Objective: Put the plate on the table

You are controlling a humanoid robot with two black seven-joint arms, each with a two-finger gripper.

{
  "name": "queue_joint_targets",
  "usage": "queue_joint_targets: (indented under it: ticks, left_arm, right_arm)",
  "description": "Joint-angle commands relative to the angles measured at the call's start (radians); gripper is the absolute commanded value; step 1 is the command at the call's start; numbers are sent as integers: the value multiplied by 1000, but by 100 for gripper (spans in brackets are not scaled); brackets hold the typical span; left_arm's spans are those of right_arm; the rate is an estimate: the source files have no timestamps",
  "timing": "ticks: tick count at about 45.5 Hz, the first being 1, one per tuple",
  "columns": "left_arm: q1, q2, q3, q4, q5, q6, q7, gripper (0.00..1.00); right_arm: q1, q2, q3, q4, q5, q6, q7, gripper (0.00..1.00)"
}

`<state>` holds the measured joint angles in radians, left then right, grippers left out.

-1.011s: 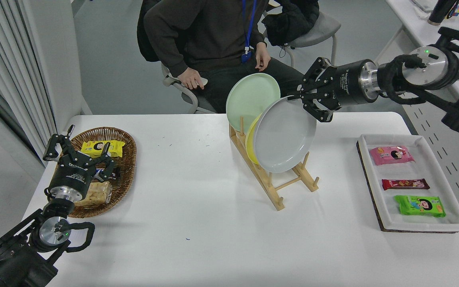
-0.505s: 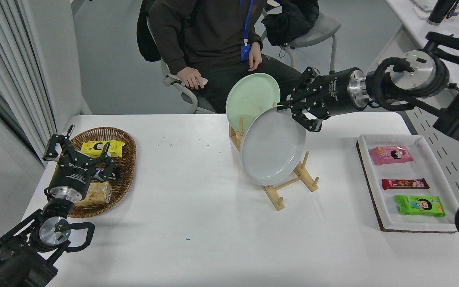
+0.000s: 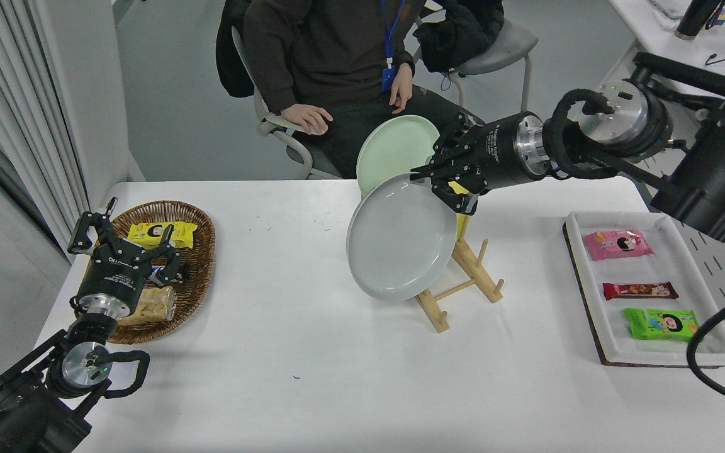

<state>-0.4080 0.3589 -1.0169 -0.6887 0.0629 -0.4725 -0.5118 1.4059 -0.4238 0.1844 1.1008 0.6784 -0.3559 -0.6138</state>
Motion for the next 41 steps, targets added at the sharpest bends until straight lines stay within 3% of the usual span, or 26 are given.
queue_joint_targets:
  ticks: [1, 15, 24, 41]
  left_arm:
    - [0, 0, 0, 0, 0, 0, 1, 98]
    - [0, 0, 0, 0, 0, 0, 1, 98]
    - [0, 0, 0, 0, 0, 0, 1, 98]
    - [0, 0, 0, 0, 0, 0, 1, 98]
  right_arm:
    - [-42, 66, 29, -1, 1, -124, 0, 0]
    - [-96, 154, 20, -10, 1, -160, 3, 0]
    - [-200, 246, 33, -41, -22, -258, 5, 0]
    - [-251, 278, 50, -108, -22, -322, 5, 0]
